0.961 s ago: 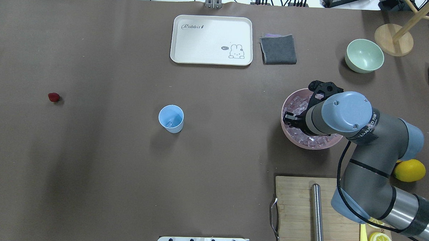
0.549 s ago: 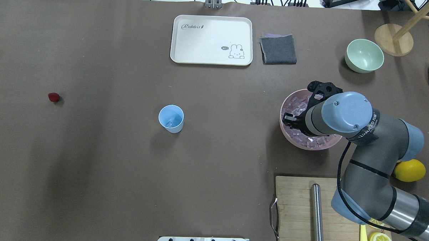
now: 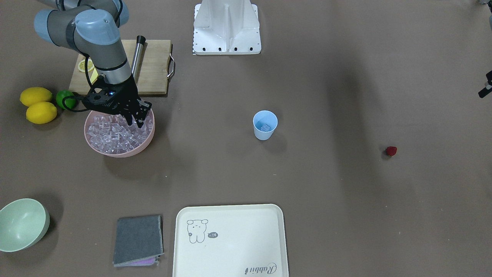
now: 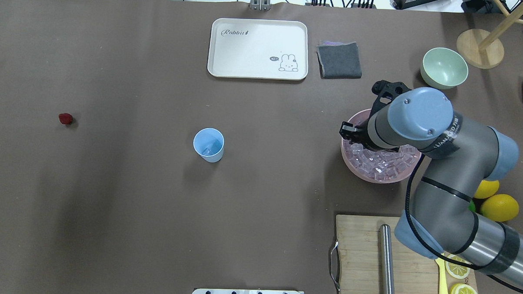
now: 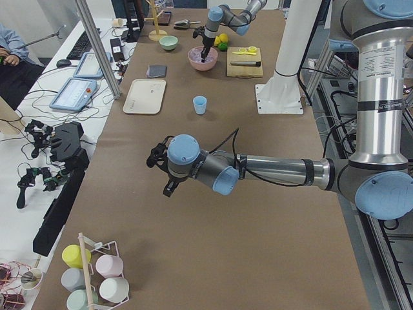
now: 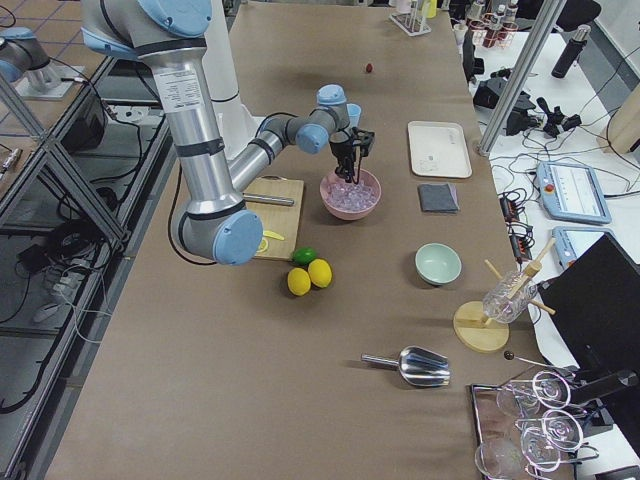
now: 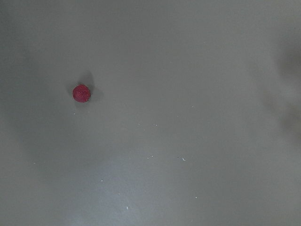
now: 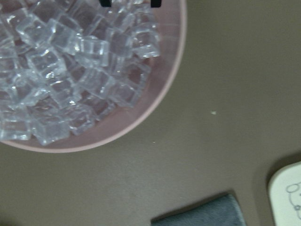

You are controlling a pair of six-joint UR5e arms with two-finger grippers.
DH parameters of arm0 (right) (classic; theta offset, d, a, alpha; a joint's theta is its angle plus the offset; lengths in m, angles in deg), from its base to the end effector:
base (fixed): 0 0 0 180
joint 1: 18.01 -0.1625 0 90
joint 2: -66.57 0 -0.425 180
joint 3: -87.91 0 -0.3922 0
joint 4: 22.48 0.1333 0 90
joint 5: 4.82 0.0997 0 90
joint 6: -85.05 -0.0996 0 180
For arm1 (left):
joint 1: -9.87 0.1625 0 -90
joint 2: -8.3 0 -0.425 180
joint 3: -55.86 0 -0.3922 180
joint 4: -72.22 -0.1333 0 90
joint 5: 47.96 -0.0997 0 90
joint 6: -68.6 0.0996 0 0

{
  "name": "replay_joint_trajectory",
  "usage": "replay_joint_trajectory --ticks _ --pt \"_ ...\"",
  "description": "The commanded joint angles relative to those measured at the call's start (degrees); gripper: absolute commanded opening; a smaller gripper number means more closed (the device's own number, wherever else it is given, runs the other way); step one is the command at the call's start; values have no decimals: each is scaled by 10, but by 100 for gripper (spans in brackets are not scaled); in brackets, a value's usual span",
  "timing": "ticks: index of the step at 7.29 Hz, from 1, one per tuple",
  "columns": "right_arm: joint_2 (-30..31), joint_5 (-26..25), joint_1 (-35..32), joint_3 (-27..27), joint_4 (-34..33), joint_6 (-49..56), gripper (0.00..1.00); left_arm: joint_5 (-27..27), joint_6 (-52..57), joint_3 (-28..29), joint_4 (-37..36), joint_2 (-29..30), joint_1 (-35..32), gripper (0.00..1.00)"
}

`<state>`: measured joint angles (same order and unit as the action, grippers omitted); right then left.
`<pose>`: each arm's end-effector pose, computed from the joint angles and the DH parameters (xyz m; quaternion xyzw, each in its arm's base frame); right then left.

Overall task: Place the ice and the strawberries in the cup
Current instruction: 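Grasp another ice cube from the pink bowl with the right gripper, then carry the ice cube with the right gripper over the light-blue cup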

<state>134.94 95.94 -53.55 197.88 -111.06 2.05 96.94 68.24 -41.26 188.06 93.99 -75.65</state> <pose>-0.4131 -0.4361 0.3007 0.0511 -0.3718 0.1950 0.9061 -0.0146 -0.4773 0.5695 0.2005 0.4555 0.1449 0.8552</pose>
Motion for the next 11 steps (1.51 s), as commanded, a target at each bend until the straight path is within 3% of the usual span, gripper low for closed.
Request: replay_joint_trajectory --ticks 1,3,4,6,7,9,10,11 --pt "-101 2 -1 1 -82 -1 0 0 0 0 0 0 0 99" --pt "-194 -17 31 -41 -83 -17 0 -1 0 1 -1 0 1 99" --pt "-263 -47 55 -101 -80 -65 0 -1 0 1 -1 0 1 99" --pt "-405 -105 88 -287 -74 -129 0 -1 0 4 -1 -1 1 99" --pt "-426 -128 111 -324 -51 -150 0 -1 0 7 0 -1 1 99" --pt "-421 -160 135 -332 -40 -149 0 -1 1 7 0 -4 1 99" --pt "-418 -160 136 -331 -40 -146 7 0 2 8 0 -5 1 99" --pt "-415 -159 134 -324 -40 -146 37 0 2 7 0 -5 1 99"
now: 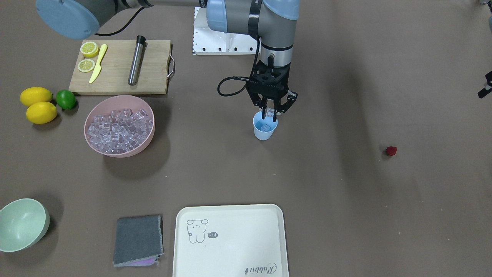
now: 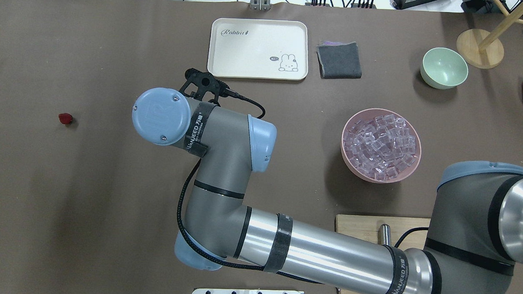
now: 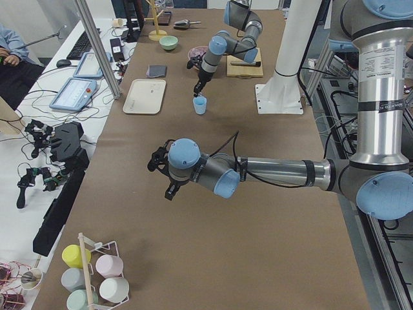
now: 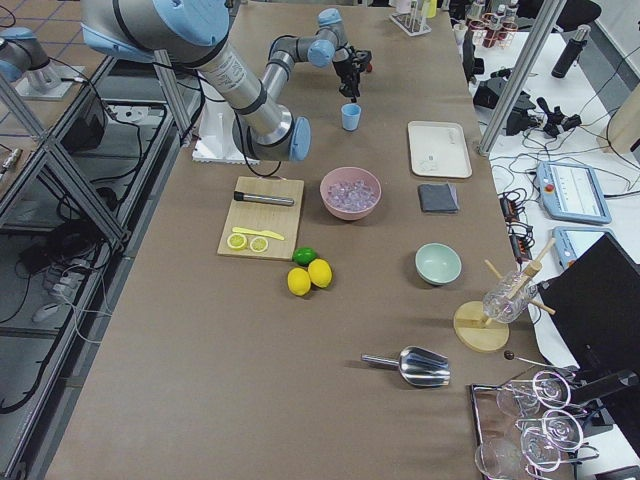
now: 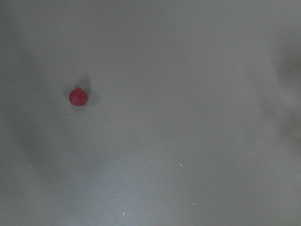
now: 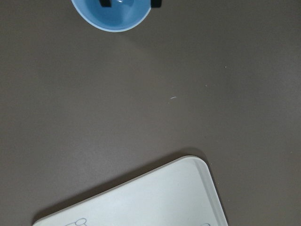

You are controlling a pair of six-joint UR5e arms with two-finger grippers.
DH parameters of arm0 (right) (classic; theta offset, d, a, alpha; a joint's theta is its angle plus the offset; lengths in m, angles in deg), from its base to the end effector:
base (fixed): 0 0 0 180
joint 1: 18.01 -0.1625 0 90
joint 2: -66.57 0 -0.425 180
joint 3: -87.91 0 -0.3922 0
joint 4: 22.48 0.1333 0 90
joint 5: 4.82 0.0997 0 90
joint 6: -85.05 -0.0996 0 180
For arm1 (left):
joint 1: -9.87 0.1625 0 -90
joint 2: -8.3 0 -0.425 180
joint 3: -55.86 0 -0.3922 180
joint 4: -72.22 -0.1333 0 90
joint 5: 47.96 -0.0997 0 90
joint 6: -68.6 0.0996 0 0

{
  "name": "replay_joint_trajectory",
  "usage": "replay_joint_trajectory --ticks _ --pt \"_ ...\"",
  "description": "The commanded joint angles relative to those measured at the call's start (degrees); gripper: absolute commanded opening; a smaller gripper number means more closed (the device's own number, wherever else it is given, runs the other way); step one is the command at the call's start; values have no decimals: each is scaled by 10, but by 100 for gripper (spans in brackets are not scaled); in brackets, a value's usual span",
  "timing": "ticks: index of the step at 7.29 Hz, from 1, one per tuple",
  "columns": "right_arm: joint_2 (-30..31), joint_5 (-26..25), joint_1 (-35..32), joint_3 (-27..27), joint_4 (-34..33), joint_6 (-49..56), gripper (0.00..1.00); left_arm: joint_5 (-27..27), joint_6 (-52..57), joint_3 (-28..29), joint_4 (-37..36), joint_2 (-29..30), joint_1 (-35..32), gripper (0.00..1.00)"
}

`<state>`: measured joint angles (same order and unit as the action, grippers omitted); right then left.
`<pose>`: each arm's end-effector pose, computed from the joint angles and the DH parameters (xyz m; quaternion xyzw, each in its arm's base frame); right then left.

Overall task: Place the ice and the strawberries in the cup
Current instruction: 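Carry the ice cube with the right gripper over the light-blue cup, then release the ice into the cup and move the right gripper back to the bowl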

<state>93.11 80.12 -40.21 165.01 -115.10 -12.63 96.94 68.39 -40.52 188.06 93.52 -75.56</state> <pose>-0.6591 -0.4224 0.0419 0.0913 -0.3975 0.2527 0.8774 -0.0141 -0.4741 0.5800 0.1916 0.4562 0.1420 0.8573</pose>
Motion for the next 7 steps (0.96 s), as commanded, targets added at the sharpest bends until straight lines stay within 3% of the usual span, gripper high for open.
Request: replay_joint_trajectory --ticks 1,2,4,7 --pt "4 0 -4 12 1 2 73 0 0 0 0 -1 0 99" --pt "5 0 -6 13 1 2 97 0 0 0 0 -1 0 99" --pt "29 8 -14 50 1 7 99 0 1 0 0 -1 0 99" --pt "131 89 -64 160 -3 84 98 -1 1 0 2 -1 0 99"
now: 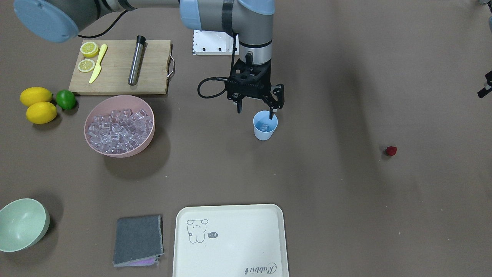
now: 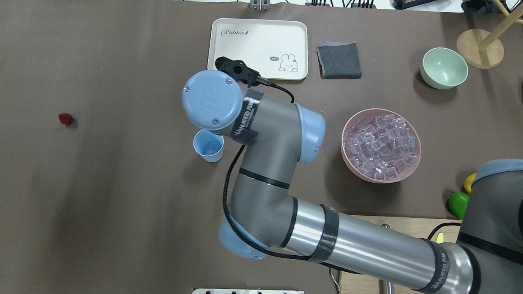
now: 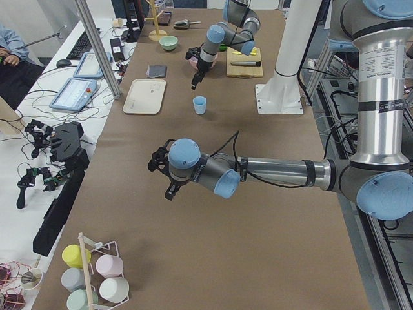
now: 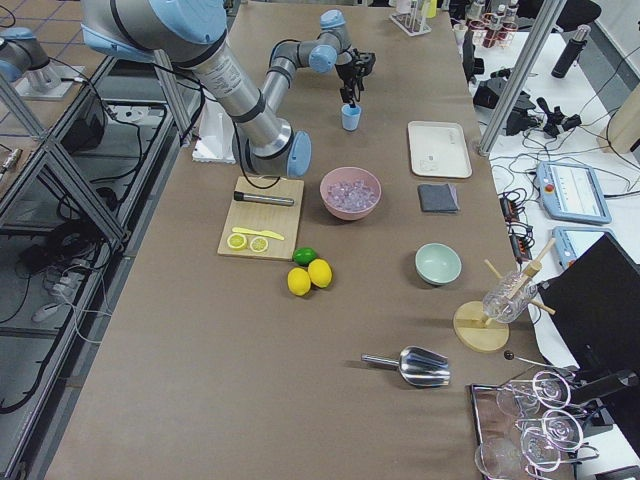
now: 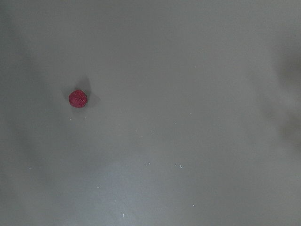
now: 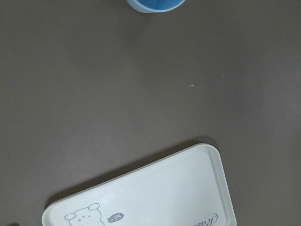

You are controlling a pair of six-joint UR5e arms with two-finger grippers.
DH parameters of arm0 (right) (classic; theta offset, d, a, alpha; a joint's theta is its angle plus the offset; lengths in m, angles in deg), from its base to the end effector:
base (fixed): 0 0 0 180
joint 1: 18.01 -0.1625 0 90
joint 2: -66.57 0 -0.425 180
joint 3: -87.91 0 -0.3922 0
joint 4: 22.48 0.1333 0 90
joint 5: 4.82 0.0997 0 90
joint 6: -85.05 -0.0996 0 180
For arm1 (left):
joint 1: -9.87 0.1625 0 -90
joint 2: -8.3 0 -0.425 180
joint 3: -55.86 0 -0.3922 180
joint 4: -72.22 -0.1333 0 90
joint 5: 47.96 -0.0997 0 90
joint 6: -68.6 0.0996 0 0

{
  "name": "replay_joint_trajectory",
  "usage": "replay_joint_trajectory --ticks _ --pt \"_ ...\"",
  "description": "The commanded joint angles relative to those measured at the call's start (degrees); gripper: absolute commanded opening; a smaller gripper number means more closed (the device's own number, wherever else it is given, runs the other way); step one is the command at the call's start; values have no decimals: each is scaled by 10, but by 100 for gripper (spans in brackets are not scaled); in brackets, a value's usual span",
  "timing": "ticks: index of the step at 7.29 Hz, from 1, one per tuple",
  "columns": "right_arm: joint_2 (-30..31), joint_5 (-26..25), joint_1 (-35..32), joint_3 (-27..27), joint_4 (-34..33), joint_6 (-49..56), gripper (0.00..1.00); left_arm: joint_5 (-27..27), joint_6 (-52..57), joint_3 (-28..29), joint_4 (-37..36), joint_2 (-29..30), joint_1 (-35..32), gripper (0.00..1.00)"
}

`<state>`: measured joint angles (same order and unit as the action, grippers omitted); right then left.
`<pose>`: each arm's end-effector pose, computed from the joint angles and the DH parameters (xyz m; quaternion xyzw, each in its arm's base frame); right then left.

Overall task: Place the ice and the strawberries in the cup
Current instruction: 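Release the ice into the cup and move the right gripper back to the bowl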

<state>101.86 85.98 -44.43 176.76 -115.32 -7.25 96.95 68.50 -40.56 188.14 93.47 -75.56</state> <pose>-0.5862 -0.4385 0.0784 0.0833 -0.4202 0.2212 0.8761 -0.0141 -0.4738 0.5798 0.1926 0.4561 0.1432 0.8570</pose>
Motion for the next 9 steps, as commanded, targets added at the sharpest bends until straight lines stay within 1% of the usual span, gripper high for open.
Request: replay_joint_trajectory --ticks 1,2,3,4,6,7,8,9 --pt "105 46 -35 109 -1 64 98 -1 0 0 5 -1 0 99" --pt "172 58 -49 177 1 95 98 -1 0 0 7 -3 0 99" --pt "207 67 -63 197 4 137 98 0 -1 0 9 -4 0 99" --pt "237 71 -72 200 4 155 97 0 0 0 10 -7 0 99" --pt "321 68 -80 243 5 175 94 0 3 0 10 -9 0 99" --pt "335 71 -99 256 5 199 94 -1 3 1 12 -9 0 99" --pt "344 93 -114 261 4 196 94 -1 0 1 16 -9 0 99" --pt "367 97 -124 261 4 199 94 -1 0 1 16 -9 0 99"
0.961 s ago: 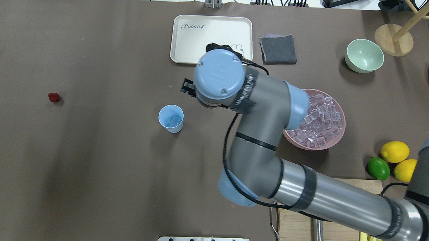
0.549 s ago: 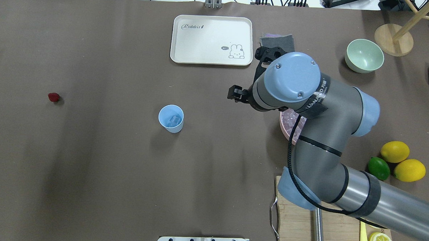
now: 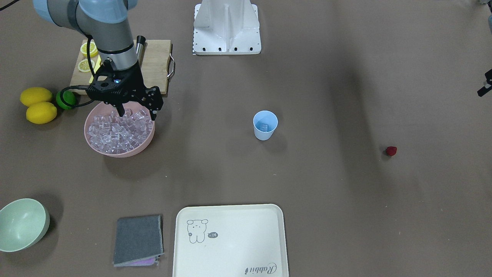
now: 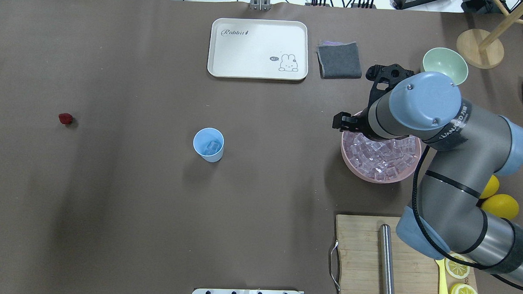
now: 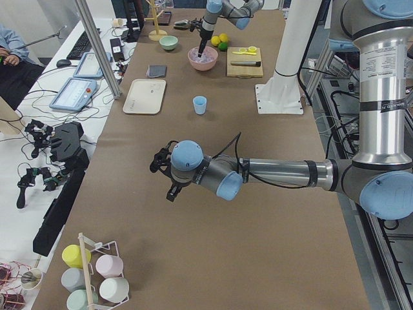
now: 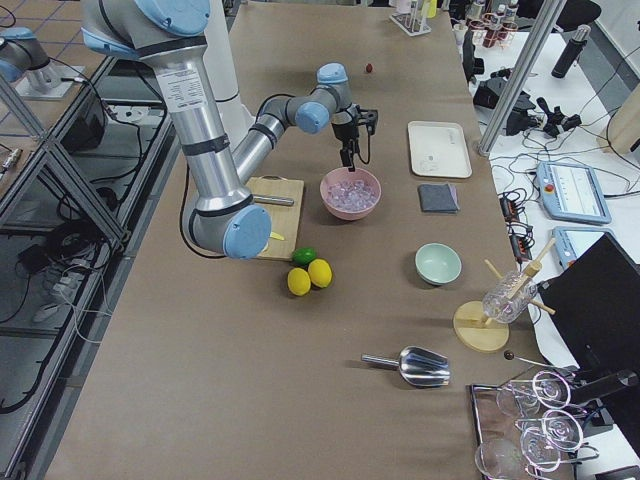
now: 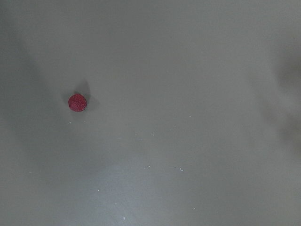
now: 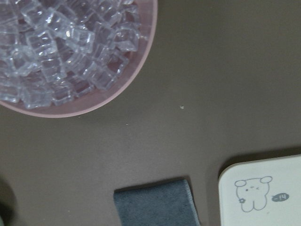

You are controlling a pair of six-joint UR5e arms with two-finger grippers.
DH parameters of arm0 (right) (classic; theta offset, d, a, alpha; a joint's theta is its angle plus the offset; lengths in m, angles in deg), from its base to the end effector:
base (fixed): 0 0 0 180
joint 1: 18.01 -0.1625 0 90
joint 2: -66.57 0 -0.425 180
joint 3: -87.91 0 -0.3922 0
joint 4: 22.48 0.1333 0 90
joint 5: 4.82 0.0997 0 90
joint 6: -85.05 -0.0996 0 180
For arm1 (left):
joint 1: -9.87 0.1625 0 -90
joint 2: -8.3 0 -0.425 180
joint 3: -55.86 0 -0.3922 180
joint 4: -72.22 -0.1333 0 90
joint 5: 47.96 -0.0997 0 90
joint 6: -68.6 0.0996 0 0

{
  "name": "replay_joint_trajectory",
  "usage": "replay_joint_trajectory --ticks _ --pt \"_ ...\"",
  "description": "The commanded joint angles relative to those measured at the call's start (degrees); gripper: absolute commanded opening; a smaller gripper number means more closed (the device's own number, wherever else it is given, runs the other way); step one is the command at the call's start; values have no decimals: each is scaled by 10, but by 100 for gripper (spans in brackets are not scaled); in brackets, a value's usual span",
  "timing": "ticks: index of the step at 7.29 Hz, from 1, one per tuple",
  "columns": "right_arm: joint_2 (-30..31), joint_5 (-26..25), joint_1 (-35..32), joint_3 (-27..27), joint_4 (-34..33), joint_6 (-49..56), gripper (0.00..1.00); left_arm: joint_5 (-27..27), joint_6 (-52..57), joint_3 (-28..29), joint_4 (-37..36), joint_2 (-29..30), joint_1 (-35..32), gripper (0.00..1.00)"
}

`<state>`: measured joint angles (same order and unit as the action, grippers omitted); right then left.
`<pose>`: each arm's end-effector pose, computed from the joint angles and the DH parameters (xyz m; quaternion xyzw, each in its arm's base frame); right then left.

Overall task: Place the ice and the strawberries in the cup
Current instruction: 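Release the ice into the cup and move the right gripper back to the bowl, then grasp a third ice cube from the pink bowl with the right gripper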

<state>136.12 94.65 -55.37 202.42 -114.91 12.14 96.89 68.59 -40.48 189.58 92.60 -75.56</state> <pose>-0.3788 -0.4363 0.2886 0.0970 -0.3566 0.1340 0.9195 -0.0147 -0.4676 0.5848 0.1967 0.4551 0.1456 0.8561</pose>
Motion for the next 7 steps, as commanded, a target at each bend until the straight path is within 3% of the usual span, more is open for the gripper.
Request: replay_joint_trajectory --ticks 1,4,7 --pt "28 13 -29 -2 0 10 94 1 -1 0 2 0 0 99" --pt "9 7 -35 -60 1 31 85 1 -2 -1 2 0 0 99" --pt "10 -3 11 -63 -5 25 79 0 -2 -1 2 0 0 99"
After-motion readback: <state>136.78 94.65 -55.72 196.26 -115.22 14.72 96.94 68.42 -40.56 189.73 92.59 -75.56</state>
